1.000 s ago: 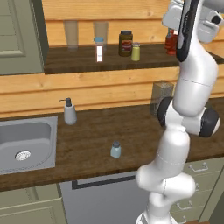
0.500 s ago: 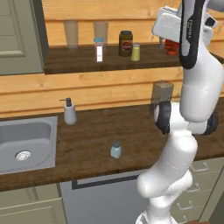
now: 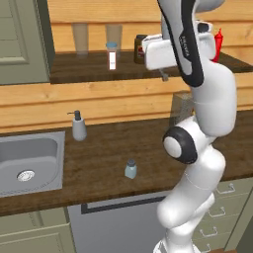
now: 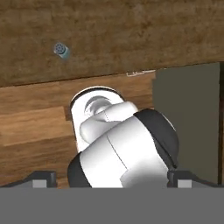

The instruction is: Put the shaker and condiment bottle from the counter next to their counterparts in the cabinet.

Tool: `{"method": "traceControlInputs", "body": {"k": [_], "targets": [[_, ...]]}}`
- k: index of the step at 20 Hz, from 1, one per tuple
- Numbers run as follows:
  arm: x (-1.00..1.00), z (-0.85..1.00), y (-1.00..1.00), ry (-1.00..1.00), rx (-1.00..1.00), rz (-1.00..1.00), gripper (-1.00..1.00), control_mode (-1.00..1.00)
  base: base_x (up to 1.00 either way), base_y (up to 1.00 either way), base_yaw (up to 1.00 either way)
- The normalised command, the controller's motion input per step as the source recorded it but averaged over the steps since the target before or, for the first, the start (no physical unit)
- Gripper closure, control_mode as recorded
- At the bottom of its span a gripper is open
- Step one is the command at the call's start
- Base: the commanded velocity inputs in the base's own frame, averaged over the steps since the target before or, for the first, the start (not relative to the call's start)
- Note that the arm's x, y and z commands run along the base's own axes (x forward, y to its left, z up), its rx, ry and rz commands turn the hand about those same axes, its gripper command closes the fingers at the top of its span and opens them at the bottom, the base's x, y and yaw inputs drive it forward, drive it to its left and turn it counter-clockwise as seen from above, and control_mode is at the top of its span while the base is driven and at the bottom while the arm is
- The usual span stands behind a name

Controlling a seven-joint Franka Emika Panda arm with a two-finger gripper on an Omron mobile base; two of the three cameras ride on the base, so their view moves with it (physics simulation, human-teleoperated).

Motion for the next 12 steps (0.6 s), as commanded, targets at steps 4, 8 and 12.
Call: {"method": "traceControlInputs", "body": {"k": [4,8,12], "targets": [[-0.78,-0.36,0.06,-0.04,0.12,0.0,-1.0,-1.0,0.0,0.0,0.0],[-1.0,-0.47,0.0,-0.18,0.2,0.0,-1.0,-1.0,0.0,0.0,0.0],[-0.32,-0.25,0.03,-0.34,0.2,-0.08,-1.0,-1.0,0.0,0.0,0.0]]}}
